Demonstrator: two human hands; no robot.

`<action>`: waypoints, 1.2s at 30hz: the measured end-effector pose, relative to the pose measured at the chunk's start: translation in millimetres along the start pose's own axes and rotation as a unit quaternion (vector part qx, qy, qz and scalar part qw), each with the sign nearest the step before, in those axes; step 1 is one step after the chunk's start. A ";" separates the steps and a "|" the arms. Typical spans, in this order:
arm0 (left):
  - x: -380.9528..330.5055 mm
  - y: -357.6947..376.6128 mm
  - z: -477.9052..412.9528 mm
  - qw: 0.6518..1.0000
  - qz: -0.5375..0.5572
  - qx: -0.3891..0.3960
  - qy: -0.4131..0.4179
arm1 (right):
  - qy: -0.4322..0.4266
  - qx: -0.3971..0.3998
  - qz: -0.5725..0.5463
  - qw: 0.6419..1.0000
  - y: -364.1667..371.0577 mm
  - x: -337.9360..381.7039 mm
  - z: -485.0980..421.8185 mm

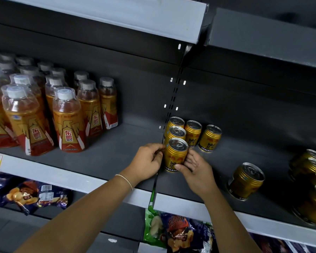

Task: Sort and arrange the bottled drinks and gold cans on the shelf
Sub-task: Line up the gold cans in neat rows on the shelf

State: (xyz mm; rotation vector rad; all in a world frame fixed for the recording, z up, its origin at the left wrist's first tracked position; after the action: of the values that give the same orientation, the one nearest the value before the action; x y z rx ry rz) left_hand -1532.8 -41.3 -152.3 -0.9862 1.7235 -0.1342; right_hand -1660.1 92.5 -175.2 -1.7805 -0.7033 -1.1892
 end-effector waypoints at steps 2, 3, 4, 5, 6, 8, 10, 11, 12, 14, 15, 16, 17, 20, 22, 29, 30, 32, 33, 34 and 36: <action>-0.1 -0.5 0.0 1.000 0.000 0.000 -0.009 | 0.007 0.002 0.008 1.000 -0.3 0.0 -0.4; 0.1 -0.9 -0.3 1.000 -0.004 -0.001 -0.012 | 0.012 0.005 0.013 1.000 -0.4 -0.5 -0.2; 0.6 -1.0 -0.3 1.000 -0.008 0.000 -0.012 | 0.016 0.009 0.018 1.000 0.0 -0.8 0.2; 0.8 -0.8 0.1 1.000 -0.010 0.001 -0.011 | 0.015 0.013 0.018 1.000 0.5 -0.4 1.6; 0.8 -0.5 0.6 1.000 -0.013 0.002 -0.008 | 0.011 0.017 0.015 1.000 1.2 1.2 3.0; 0.0 0.0 1.3 1.000 -0.016 -0.001 -0.006 | -0.005 0.007 0.014 1.000 -0.2 7.9 5.9; -1.6 -3.8 0.8 0.999 -0.012 -0.033 -0.016 | -0.030 -0.035 0.038 0.998 -6.1 19.2 9.2; -3.5 -7.7 1.7 0.998 -0.017 -0.061 -0.019 | -0.036 -0.068 0.060 0.995 -10.4 25.0 12.3; -7.4 -12.6 3.0 0.995 -0.029 -0.093 -0.012 | -0.041 -0.107 0.086 0.990 -15.5 30.8 15.9; -20.2 -22.0 7.2 0.988 -0.058 -0.144 0.025 | -0.071 -0.178 0.140 0.971 -25.3 44.7 27.6; -27.9 -24.6 9.8 0.985 -0.066 -0.152 0.045 | -0.094 -0.205 0.167 0.960 -29.4 53.1 34.3; -36.0 -25.7 12.2 0.984 -0.069 -0.151 0.064 | -0.118 -0.225 0.193 0.948 -34.1 61.2 40.8; -44.4 -25.2 14.4 0.984 -0.068 -0.145 0.081 | -0.143 -0.242 0.219 0.934 -39.5 70.1 46.8; -70.8 -15.7 16.3 0.984 -0.062 -0.108 0.125 | -0.200 -0.291 0.318 0.880 -60.5 95.8 62.3; -85.7 -5.2 14.8 0.983 -0.062 -0.081 0.149 | -0.182 -0.317 0.372 0.853 -77.7 103.3 68.5; -97.9 55.5 3.1 0.991 -0.058 0.035 0.118 | 0.156 -0.152 0.387 0.896 -115.8 57.7 76.3; -97.7 63.9 2.6 0.991 -0.064 0.051 0.108 | 0.172 -0.137 0.362 0.906 -117.9 52.1 79.7; -98.1 77.0 3.4 0.991 -0.073 0.072 0.087 | 0.159 -0.137 0.325 0.922 -123.5 45.6 85.2; -99.0 82.3 3.8 0.991 -0.075 0.077 0.079 | 0.151 -0.147 0.310 0.927 -127.6 44.3 88.2; -100.5 87.2 4.1 0.991 -0.076 0.082 0.070 | 0.148 -0.157 0.293 0.931 -131.8 44.1 91.0; -104.1 95.5 4.4 0.992 -0.078 0.089 0.052 | 0.155 -0.170 0.247 0.941 -137.6 42.6 95.9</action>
State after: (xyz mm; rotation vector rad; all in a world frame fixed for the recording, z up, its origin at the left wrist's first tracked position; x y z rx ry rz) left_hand -1574.5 91.6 -127.6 -0.9940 1.6952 -0.4410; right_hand -1713.3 241.7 -105.5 -1.8358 0.1453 -1.2406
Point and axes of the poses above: each hand's wrist, its own z-axis away from the middle knuckle, its own y-axis out of the palm, x = y × z, the point moved 5 cm from there along -z, towards the middle knuckle, and after that the axes turned 12 degrees about x, right-handed, at the moved point
